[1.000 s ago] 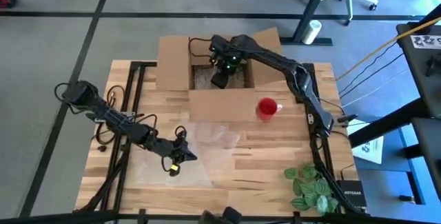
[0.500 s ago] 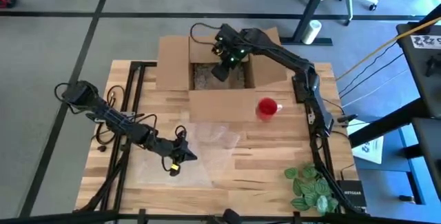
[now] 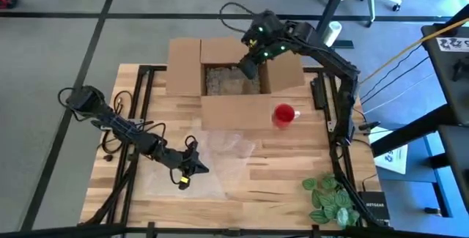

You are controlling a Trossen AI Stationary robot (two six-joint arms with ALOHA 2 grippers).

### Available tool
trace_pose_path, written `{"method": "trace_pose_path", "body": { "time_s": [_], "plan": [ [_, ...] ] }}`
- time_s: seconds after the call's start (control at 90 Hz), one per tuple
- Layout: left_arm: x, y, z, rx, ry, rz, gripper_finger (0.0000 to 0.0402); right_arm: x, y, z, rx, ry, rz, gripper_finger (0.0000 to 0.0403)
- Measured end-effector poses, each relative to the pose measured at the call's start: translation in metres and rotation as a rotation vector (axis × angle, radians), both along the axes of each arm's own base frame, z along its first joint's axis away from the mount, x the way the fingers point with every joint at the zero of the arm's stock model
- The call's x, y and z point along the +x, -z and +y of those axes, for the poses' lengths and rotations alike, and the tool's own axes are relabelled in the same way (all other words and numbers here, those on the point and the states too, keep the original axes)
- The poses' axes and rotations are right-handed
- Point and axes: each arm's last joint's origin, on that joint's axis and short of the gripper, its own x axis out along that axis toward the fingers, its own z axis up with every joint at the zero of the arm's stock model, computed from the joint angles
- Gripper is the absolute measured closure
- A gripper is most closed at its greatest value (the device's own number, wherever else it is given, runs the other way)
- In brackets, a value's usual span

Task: Wrap mug
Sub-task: Wrap the red mug using the bubble wrap

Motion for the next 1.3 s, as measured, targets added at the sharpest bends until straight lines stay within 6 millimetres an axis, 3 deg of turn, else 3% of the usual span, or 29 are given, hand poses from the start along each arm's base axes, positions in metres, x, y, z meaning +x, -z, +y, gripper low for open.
{"method": "trace_pose_path", "body": {
  "time_s": [0.089, 0.144, 0.367, 0.722, 0.9, 1.067, 1.178, 1.3],
  "plan": [
    [0.000, 0.000, 0.000, -0.002, 0.000, -0.004, 0.0402, -0.006, 0.004, 0.020, 0.013, -0.031, 0.118, 0.0372],
    [0.000, 0.000, 0.000, -0.002, 0.000, -0.003, 0.0402, -0.007, 0.007, 0.035, 0.020, -0.063, 0.181, 0.0392],
    [-0.002, 0.000, -0.004, 0.006, 0.014, -0.006, 0.0402, -0.001, 0.005, 0.114, 0.038, -0.225, 0.218, 0.0395],
    [-0.006, -0.004, -0.014, 0.026, 0.064, -0.053, 0.0402, -0.028, -0.002, 0.245, 0.029, -0.360, 0.220, 0.0402],
    [-0.007, -0.005, -0.017, 0.035, 0.084, -0.068, 0.0402, -0.047, 0.029, 0.294, 0.011, -0.299, 0.350, 0.0402],
    [-0.009, -0.006, -0.021, 0.046, 0.108, -0.080, 0.0402, -0.076, 0.081, 0.314, 0.014, -0.168, 0.507, 0.0403],
    [-0.011, -0.008, -0.024, 0.044, 0.125, -0.101, 0.0402, -0.093, 0.111, 0.317, 0.127, -0.156, 0.387, 0.0403],
    [-0.012, -0.008, -0.026, 0.045, 0.136, -0.105, 0.0402, -0.120, 0.141, 0.303, 0.225, -0.108, 0.256, 0.0403]
  ]
}}
